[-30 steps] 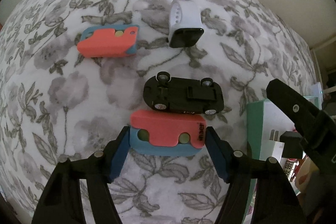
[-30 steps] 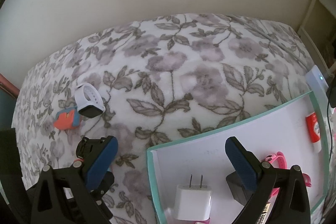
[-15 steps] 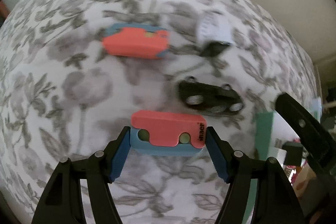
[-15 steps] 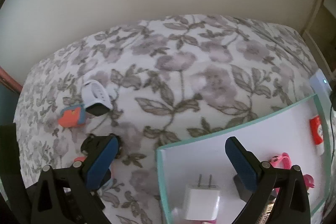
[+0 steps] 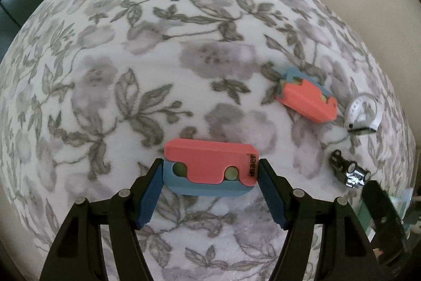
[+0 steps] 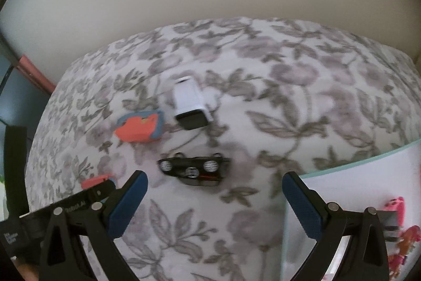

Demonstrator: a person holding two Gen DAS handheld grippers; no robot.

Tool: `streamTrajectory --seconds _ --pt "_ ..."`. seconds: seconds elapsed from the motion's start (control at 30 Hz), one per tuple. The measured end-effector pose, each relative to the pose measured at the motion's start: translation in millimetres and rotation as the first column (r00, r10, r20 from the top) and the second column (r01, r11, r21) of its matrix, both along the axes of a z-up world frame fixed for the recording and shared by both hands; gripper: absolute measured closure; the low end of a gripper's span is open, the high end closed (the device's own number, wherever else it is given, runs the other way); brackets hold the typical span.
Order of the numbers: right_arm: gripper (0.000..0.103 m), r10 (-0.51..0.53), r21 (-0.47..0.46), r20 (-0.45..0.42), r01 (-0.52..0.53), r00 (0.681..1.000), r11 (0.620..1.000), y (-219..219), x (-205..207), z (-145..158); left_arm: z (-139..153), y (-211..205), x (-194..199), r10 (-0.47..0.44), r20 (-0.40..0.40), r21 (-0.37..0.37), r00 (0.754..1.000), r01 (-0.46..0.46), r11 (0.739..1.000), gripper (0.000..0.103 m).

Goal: Organize rigid objects
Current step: 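Grasp the coral-and-blue case with the left gripper while the right grasps the black toy car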

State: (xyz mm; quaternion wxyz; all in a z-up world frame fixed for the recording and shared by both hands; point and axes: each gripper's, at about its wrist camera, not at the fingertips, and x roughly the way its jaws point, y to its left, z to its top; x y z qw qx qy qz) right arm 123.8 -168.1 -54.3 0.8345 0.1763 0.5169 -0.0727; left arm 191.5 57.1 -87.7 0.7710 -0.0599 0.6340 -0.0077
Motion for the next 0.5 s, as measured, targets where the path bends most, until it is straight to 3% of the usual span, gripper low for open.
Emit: streamTrajectory --seconds 0.2,0.5 --pt "0.0 0.023 0.029 0.011 -0.023 1.0 0.999 13.0 7.0 -13.9 -1.5 11.6 -2.8 0.008 0.0 -0.009 1.0 -0.008 1.0 0.032" --pt "0.011 0.034 0.049 0.013 -0.034 0.999 0.998 20.5 18.6 -31.6 0.7 3.0 0.1 0.013 0.0 -0.01 1.0 -0.013 1.0 0.031"
